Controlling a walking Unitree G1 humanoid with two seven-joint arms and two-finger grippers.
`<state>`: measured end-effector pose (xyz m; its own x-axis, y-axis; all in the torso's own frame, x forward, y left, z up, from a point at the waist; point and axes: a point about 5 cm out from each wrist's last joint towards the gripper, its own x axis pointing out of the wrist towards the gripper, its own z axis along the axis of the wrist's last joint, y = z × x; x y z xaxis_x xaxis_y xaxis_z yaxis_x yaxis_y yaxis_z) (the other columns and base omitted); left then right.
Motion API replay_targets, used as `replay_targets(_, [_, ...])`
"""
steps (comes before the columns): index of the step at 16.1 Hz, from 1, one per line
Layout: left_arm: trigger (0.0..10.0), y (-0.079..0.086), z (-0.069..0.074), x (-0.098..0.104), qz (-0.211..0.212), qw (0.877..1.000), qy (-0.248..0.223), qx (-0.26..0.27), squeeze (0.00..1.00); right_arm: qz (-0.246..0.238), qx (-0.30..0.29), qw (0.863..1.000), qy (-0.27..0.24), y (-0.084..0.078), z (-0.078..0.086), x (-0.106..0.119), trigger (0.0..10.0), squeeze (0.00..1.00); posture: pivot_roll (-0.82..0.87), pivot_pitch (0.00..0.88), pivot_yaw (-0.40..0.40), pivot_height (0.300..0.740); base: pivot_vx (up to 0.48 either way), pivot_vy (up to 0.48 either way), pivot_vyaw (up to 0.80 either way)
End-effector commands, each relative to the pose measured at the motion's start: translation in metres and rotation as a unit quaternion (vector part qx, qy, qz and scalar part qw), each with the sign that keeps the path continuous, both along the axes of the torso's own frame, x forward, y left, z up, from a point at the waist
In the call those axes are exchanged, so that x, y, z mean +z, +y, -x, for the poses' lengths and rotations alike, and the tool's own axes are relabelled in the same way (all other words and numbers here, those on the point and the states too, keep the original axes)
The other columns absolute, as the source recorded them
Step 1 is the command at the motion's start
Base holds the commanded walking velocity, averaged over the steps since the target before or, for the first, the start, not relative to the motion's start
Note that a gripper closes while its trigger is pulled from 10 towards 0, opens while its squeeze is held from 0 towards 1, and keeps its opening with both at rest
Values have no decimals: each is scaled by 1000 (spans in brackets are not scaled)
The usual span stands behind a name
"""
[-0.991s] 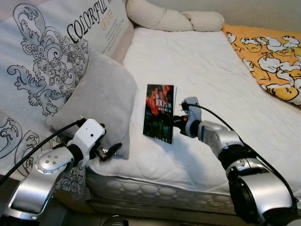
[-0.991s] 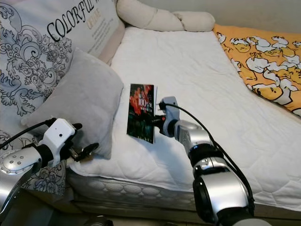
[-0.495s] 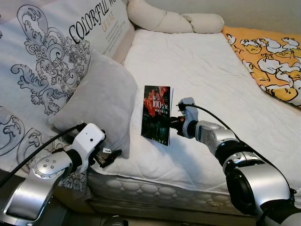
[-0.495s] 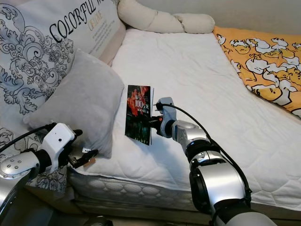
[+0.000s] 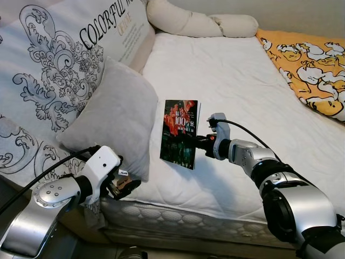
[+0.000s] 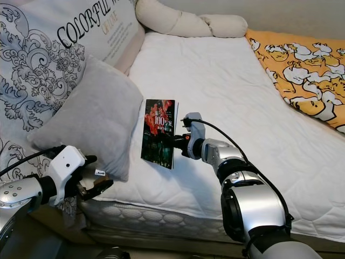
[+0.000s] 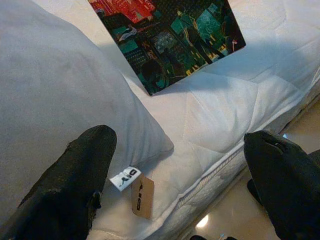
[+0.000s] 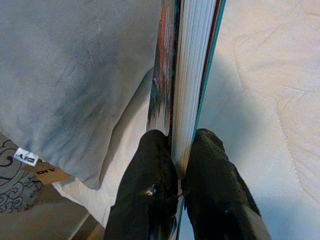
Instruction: Clean up the room
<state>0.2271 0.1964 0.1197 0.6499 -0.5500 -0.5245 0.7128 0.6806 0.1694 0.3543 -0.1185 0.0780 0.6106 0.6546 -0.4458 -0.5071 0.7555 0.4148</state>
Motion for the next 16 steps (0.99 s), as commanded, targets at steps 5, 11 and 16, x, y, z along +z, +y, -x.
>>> replay_targets(5, [10000,-4,4,4,-3,1000,6,-16,0,56,-7,998,-15,-5,-3,0,10000,0,130,0,-10,740,0,0,0])
replay_targets(11, [10000,-3,4,6,-5,1000,5,-10,0,155,-67,983,-76,-7,-10,0,10000,1000,139,0,-13,740,0,0,0])
replay_targets(16, [10000,-5,3,5,-6,1000,5,-11,0,203,-120,964,-126,-15,-18,9,10000,1000,137,0,-7,740,0,0,0])
